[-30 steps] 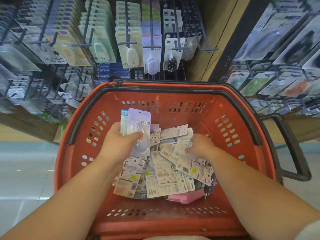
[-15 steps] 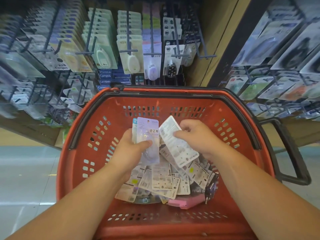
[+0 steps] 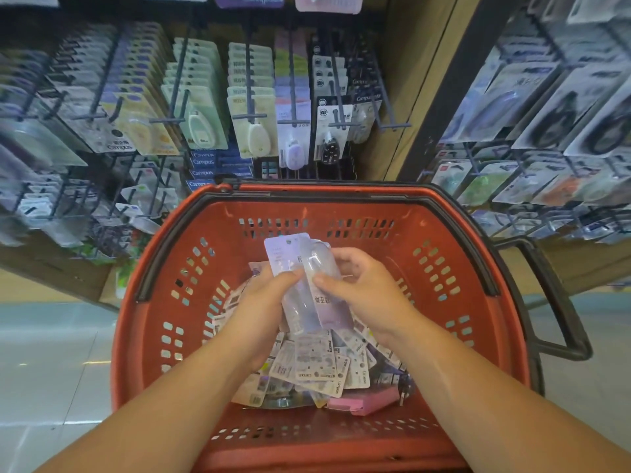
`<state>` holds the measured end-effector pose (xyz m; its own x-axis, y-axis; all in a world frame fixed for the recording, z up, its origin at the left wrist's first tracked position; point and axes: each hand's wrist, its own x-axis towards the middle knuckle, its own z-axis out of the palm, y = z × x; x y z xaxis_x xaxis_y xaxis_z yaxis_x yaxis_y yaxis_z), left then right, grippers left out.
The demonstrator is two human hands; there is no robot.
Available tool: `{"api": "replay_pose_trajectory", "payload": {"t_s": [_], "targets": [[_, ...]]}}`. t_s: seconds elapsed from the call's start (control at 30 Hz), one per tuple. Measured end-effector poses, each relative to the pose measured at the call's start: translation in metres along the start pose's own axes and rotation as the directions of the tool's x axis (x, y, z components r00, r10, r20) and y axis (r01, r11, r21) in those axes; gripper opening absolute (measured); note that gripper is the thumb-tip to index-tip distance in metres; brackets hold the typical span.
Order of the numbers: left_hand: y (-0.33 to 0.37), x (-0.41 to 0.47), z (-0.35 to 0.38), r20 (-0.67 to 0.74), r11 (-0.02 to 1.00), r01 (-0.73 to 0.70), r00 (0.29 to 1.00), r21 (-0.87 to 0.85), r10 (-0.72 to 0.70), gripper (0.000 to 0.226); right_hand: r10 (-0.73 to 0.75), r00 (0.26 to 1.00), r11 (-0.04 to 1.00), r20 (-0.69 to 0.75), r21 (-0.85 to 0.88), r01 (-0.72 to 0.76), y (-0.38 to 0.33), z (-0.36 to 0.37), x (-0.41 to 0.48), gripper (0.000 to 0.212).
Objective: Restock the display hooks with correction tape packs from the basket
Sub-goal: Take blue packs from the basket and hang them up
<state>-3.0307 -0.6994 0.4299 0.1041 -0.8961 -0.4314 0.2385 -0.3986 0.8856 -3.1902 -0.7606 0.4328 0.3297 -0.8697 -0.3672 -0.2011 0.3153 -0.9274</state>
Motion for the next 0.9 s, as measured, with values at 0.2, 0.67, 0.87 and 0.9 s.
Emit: {"api": "replay_pose_trajectory", "payload": {"t_s": [0.2, 0.67, 0.87, 0.9], "targets": [[0.003, 0.0, -0.001, -0.08, 0.996, 0.018, 0.996, -0.084, -0.025, 0.023, -0.035, 0.999, 0.995, -0.009, -0.097, 0.034, -0.001, 0.006, 0.003, 0.063], [0.003, 0.013, -0.022, -0.39, 0.997, -0.065, 0.92, -0.035, 0.046, 0.019, 0.022, 0.991, 0.997, 0.133, -0.081, -0.011, -0.025, -0.049, 0.017, 0.034], [0.011, 0.011, -0.024, -0.31, 0.999, -0.016, 0.95, 0.043, 0.028, 0.017, 0.016, 0.951, 0.973, 0.308, -0.225, 0.057, -0.038, -0.056, 0.027, 0.029], [0.011, 0.01, -0.023, -0.26, 0.998, 0.005, 0.965, 0.063, 0.012, 0.017, 0.002, 0.954, 0.969, 0.301, -0.237, 0.073, -0.039, -0.052, 0.031, 0.028]]}}
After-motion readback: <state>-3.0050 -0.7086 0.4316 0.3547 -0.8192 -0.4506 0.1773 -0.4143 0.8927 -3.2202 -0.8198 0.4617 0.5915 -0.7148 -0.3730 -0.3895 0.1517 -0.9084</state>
